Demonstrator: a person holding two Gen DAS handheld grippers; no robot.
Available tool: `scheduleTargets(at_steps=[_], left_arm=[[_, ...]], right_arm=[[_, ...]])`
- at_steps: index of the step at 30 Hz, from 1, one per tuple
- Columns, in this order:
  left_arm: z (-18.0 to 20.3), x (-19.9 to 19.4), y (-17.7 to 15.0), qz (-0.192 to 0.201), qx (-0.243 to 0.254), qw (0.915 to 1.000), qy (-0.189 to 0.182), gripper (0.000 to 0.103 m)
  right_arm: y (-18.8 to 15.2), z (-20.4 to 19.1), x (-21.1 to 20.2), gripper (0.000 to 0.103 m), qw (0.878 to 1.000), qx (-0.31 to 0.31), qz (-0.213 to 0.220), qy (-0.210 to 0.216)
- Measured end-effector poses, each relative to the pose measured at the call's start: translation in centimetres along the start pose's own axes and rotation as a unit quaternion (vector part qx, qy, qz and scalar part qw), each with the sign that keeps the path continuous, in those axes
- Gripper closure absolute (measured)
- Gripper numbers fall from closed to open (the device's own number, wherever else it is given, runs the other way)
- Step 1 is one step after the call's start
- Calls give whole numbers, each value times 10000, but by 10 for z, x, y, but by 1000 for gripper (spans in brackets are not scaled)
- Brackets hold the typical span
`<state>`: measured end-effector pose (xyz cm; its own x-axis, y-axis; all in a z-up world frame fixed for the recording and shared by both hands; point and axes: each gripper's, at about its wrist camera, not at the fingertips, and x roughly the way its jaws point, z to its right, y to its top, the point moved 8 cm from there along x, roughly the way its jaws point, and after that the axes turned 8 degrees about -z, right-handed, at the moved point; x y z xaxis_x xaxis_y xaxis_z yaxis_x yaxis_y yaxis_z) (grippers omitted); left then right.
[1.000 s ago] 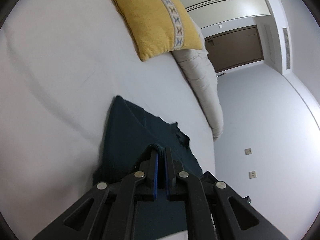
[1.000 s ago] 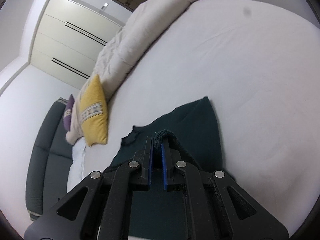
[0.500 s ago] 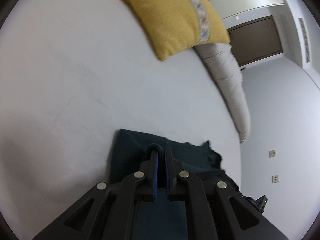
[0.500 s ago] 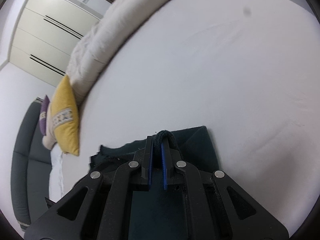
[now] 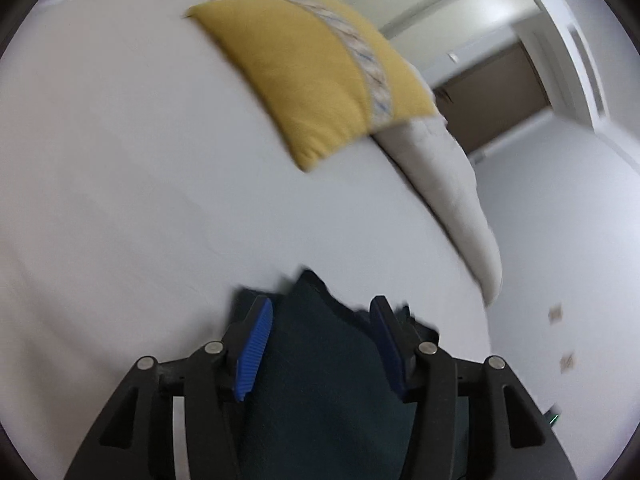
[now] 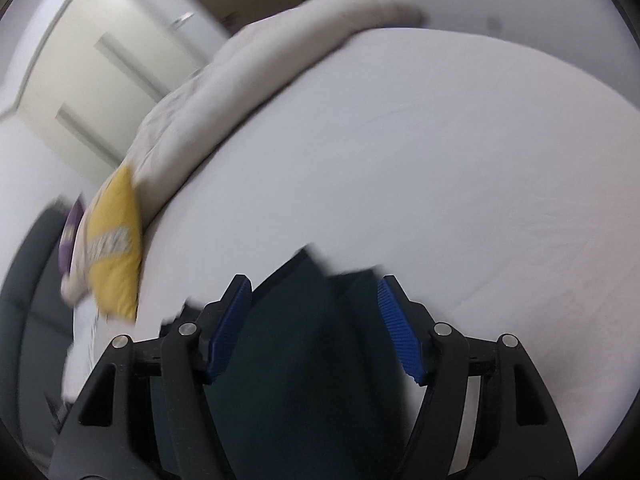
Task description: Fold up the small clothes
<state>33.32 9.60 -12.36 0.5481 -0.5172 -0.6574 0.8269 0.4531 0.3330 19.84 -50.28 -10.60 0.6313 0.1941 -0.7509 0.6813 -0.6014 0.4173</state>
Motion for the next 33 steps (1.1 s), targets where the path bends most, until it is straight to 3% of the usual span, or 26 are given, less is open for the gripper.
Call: scheduleTargets(at_steps=[5, 8, 11, 16, 19, 20, 22, 24, 28, 30, 33], left_arm=[[21, 38, -30, -251, 796, 9948, 582, 50], [14, 57, -34, -313, 1029, 9896, 959, 50], [5, 63, -27, -238, 1257, 9837, 1260, 57], [-17, 53, -28, -190, 1131, 9879, 1041, 80], [-25, 44, -33, -191, 1038, 9909, 829, 83], [-27, 41, -35, -194, 1042, 9912, 792, 83], [-27, 37, -39, -196, 1022, 9916, 762, 83], [-27, 27, -43, -184, 981, 9923, 734, 83], [-21, -7, -58, 128, 986, 9917, 820, 51], [-19, -19, -72, 183, 984, 9922, 745, 49], [-28, -20, -96, 15, 977, 9914, 876, 49]], right_arm=[[-38, -56, 34, 38, 9948, -853, -535, 148], [-48, -59, 71, 40, 9926, -815, -893, 150], [-36, -56, 83, 51, 9945, -655, -752, 306], [-12, -4, 74, 56, 9986, -260, -418, 172], [-6, 18, 72, 68, 9988, 88, -295, 376], [-4, 23, 67, 62, 9991, 110, -246, 336], [-4, 40, 50, 58, 9996, 224, -14, -192], [-12, 47, 35, 58, 9991, 408, -7, -74], [-53, -3, 4, 58, 9974, -320, -241, 598], [-89, -33, -6, 55, 9901, -723, -531, 1077], [-135, -51, 10, 55, 9810, -1130, -1033, 1196]])
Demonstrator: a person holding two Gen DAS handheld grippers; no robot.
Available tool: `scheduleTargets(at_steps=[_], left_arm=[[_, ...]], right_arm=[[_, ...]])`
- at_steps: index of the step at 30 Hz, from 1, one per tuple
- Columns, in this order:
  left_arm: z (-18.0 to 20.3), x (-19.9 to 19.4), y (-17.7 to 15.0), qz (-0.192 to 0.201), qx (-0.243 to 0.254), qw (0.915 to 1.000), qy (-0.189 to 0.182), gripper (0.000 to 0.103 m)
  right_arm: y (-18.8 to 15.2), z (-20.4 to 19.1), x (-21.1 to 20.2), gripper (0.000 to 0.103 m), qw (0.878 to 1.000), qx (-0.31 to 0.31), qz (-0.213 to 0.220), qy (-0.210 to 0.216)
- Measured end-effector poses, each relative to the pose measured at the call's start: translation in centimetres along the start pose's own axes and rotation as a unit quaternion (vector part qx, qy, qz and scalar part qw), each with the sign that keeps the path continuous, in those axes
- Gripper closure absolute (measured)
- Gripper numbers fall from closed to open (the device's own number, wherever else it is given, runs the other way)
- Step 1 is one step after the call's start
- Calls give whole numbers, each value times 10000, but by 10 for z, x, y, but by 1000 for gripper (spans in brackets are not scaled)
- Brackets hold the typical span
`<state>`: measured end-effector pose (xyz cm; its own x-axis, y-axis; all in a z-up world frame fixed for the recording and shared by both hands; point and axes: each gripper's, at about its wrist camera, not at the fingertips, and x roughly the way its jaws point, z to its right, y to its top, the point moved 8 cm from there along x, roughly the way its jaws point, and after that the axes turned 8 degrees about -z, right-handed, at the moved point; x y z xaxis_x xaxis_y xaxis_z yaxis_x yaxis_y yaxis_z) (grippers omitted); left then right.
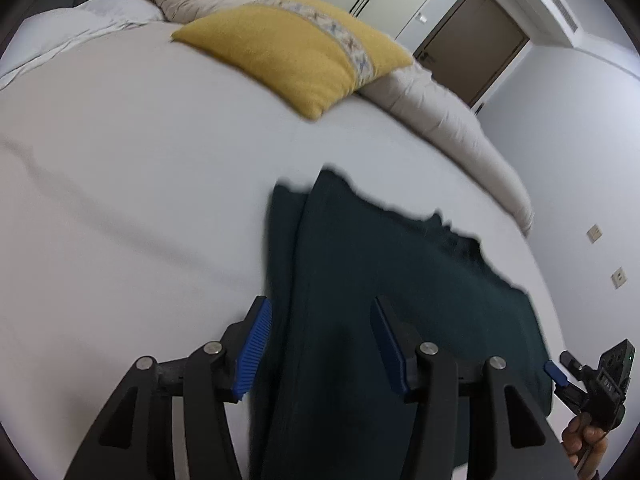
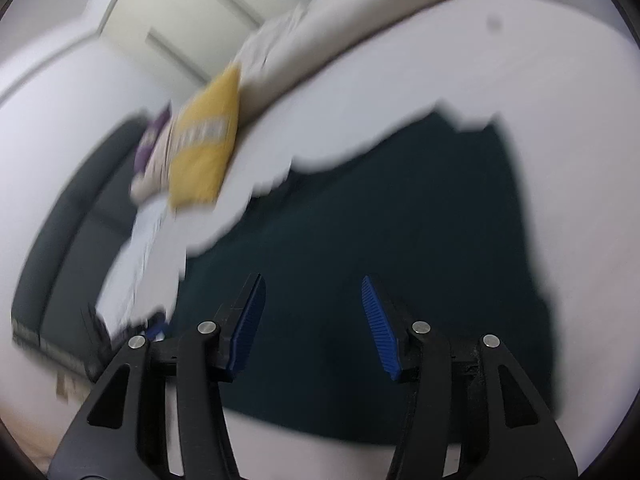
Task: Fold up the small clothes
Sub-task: 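Open both grippers and release the folded sweater onto the bed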
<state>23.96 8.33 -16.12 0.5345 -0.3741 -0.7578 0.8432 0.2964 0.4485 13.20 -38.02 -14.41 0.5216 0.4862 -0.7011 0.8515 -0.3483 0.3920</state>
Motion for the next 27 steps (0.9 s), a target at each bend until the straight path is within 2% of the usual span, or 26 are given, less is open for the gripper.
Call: scheduleTargets(at_steps=[2, 4, 5, 7, 10, 13, 16, 20, 25, 27], left_arm=[[-11, 5, -16, -209, -73, 9997, 62, 49], [-15, 2, -21, -218, -96, 9997, -4, 50], [-17, -1, -22, -228, -122, 9997, -4, 50], [-22, -7, -25, -236, -194, 9995, -12, 50], [-28, -12, -31, -300, -229, 9993, -13, 51], [-31, -25, -39, -293, -282, 9992, -13, 51], [-31, -38, -44, -279, -355, 9989, -108, 49], [-27, -40, -48, -372, -405, 9982, -245, 37], [-17, -26, -45, -680, -299, 9967, -337, 27], [-18, -18, -38, -772, -292, 9961, -316, 27]], right_arm=[[-17, 13, 20, 57, 9994, 138, -291, -103], [-19, 29, 18, 68, 9992, 349, -157, 153], [-19, 40, 12, 71, 9984, 542, -80, 142], [-18, 53, -1, 69, 9965, 819, 107, 100], [-23, 81, -31, 69, 9915, 1135, 418, -488], [-36, 92, -56, 67, 9871, 1309, 580, -719], [-44, 81, -73, 57, 9862, 1293, 718, -748], [-57, 43, -83, 53, 9910, 1158, 658, -161], [-77, -21, -49, 53, 9955, 701, 26, 640], [-82, -38, -34, 53, 9937, 676, -143, 880]])
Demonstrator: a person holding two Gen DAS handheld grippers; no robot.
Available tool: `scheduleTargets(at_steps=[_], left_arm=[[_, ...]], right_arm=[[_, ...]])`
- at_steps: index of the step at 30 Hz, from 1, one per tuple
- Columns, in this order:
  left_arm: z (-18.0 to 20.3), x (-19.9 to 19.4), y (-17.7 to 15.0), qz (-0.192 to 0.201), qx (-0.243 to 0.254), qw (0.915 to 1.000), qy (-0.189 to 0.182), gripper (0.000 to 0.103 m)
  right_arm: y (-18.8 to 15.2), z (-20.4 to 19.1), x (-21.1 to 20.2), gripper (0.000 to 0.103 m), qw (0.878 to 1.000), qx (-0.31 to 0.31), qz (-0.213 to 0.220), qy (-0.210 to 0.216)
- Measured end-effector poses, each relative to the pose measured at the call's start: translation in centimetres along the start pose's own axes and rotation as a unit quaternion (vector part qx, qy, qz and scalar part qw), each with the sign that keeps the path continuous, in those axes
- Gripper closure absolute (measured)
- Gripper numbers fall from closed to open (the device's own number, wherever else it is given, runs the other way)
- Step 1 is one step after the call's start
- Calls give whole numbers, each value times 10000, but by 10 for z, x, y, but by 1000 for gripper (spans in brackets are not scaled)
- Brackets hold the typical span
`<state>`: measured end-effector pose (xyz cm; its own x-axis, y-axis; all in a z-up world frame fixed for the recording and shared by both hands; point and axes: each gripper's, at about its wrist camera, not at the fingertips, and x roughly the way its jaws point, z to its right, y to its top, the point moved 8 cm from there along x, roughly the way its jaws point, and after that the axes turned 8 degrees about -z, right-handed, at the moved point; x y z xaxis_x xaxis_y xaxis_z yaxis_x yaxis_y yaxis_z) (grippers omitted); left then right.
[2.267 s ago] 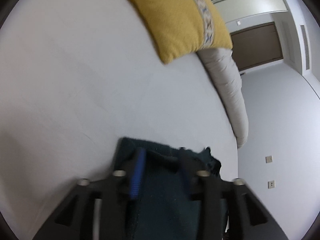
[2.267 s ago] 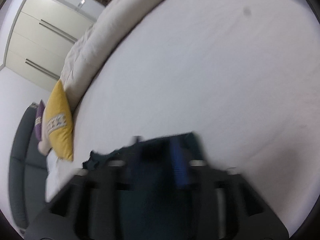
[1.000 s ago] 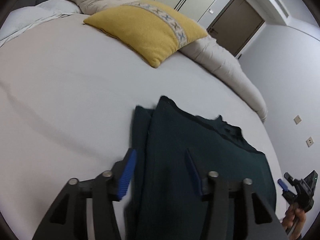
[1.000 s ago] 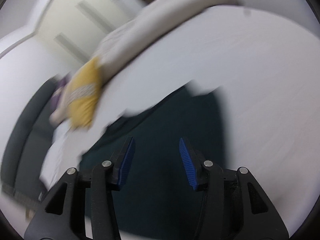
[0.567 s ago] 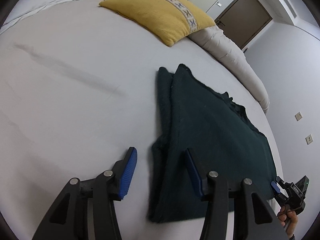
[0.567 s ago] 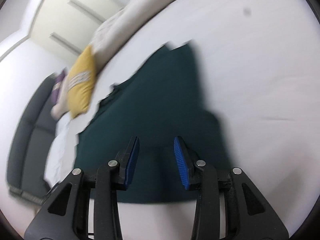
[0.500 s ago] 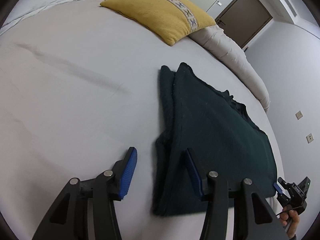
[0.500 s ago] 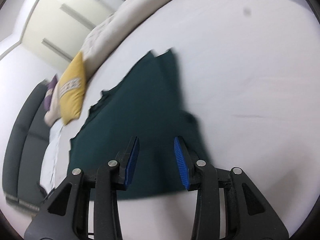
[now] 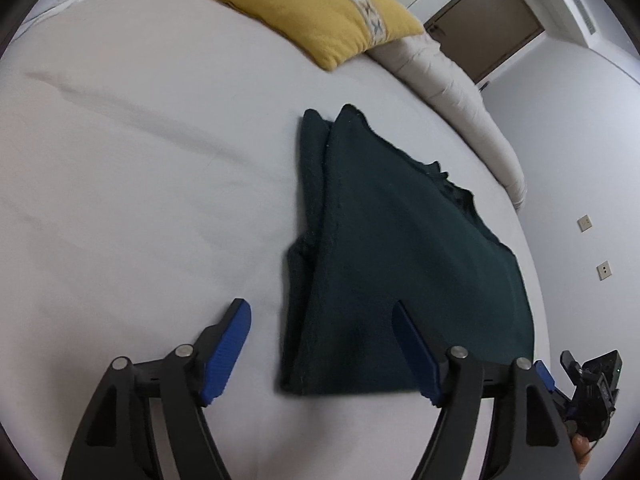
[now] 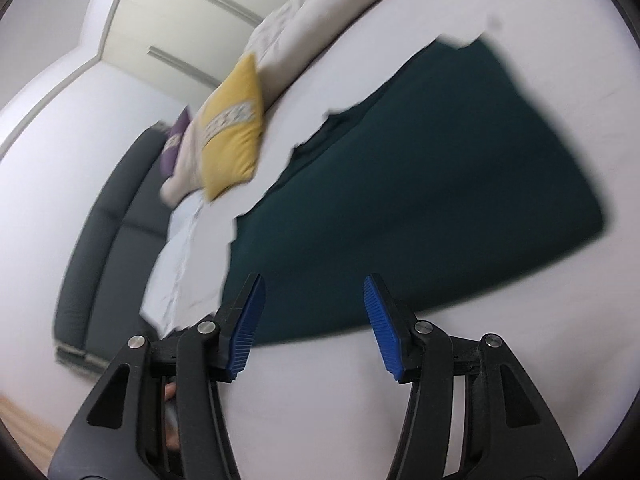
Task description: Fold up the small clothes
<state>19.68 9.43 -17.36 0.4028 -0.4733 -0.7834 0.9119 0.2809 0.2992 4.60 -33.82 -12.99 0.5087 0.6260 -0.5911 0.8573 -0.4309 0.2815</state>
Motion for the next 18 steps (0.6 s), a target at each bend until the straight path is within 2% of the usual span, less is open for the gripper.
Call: scheduleTargets(at_steps=[6, 8, 10, 15, 18], left_arm=[[-7, 20, 27, -365, -285, 9974, -559, 29], [-5, 22, 30, -423, -378, 9957, -738, 32], [-3, 27, 28, -573, -443, 9928, -958, 54], [-12, 32, 25, -778, -866, 9823, -1467, 76], [-17, 31, 24, -801, -1020, 9760, -1748, 82]], right_arm=[[-16, -36, 39, 53, 9971, -80, -468, 593], [-18, -48, 49, 53, 9951, -110, -575, 795], [-11, -59, 63, 53, 9933, -131, -675, 924], [-4, -83, 106, 53, 9902, -202, -1015, 941], [0, -95, 126, 53, 9879, -235, -1179, 982]])
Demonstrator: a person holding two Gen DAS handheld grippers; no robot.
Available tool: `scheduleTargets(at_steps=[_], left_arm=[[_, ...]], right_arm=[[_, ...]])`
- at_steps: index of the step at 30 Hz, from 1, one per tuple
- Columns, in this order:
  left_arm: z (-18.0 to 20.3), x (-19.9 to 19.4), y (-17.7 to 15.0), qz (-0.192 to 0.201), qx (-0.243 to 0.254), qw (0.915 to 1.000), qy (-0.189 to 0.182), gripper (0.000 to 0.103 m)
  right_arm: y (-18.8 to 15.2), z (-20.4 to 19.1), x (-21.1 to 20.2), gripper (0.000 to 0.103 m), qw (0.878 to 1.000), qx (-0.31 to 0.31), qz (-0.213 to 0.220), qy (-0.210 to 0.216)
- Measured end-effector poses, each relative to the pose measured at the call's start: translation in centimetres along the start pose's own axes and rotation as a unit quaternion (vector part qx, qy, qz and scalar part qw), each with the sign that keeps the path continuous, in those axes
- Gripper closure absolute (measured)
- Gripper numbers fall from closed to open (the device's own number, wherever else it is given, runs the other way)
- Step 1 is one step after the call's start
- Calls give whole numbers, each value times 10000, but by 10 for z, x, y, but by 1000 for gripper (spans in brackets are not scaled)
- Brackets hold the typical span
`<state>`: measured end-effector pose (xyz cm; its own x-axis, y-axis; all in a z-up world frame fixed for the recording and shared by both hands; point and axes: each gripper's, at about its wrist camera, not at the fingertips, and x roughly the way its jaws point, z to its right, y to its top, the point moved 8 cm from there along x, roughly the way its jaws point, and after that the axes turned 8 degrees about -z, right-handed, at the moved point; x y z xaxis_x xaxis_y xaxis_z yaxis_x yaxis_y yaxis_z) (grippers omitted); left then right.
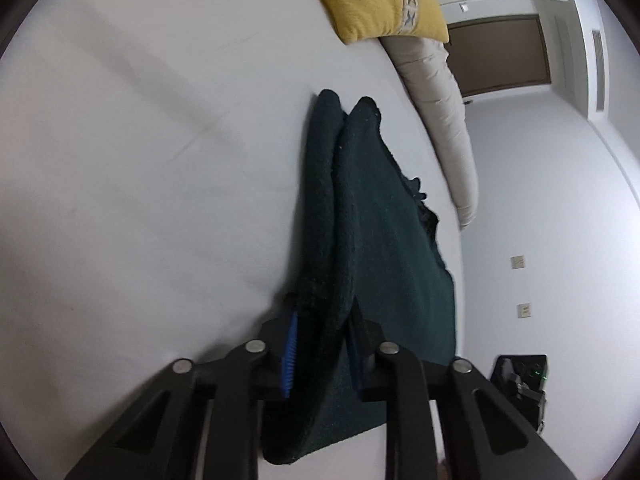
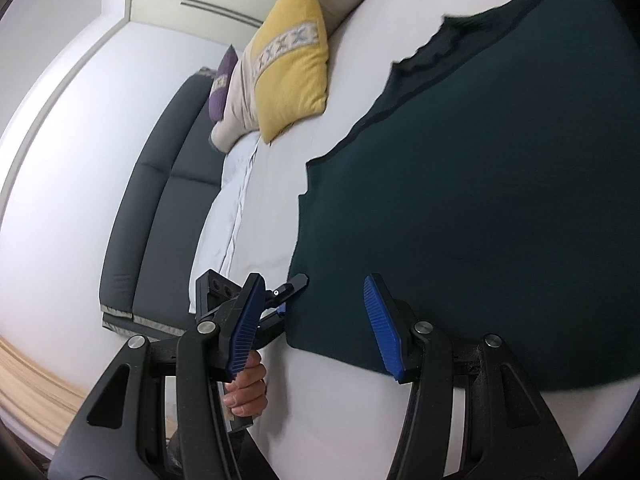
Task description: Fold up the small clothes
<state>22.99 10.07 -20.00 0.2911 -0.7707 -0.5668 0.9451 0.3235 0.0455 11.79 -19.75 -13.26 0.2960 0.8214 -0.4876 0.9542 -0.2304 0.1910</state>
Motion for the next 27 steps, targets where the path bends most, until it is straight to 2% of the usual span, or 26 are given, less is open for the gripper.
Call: scheduleTargets(at_steps=[6, 9, 12, 17, 20, 23, 27], left_arm=[[6, -4, -2, 144, 118, 9998, -42, 85], [9, -5, -2, 185, 213, 9996, 91, 86], [21, -8, -2, 252, 386, 9985, 296, 87], [70, -5, -6, 327, 814, 9948, 525, 88], [117, 11, -16, 282, 1178, 9909, 584, 88], [171, 50, -36, 111, 1588, 9856, 568, 89], [203, 123, -66, -289, 1958, 9778, 696, 89]], right_arm=[[15, 1, 48, 53, 9993, 21, -335, -169], [22, 27, 71, 55, 9967, 222, -477, -616], [23, 37, 72, 56, 9978, 362, -427, -362], [29, 42, 38, 54, 9990, 404, -141, -161], [40, 58, -3, 54, 9981, 584, 199, -33], [54, 77, -48, 54, 9950, 800, 566, 165], [65, 107, -103, 53, 9896, 1029, 977, 253]])
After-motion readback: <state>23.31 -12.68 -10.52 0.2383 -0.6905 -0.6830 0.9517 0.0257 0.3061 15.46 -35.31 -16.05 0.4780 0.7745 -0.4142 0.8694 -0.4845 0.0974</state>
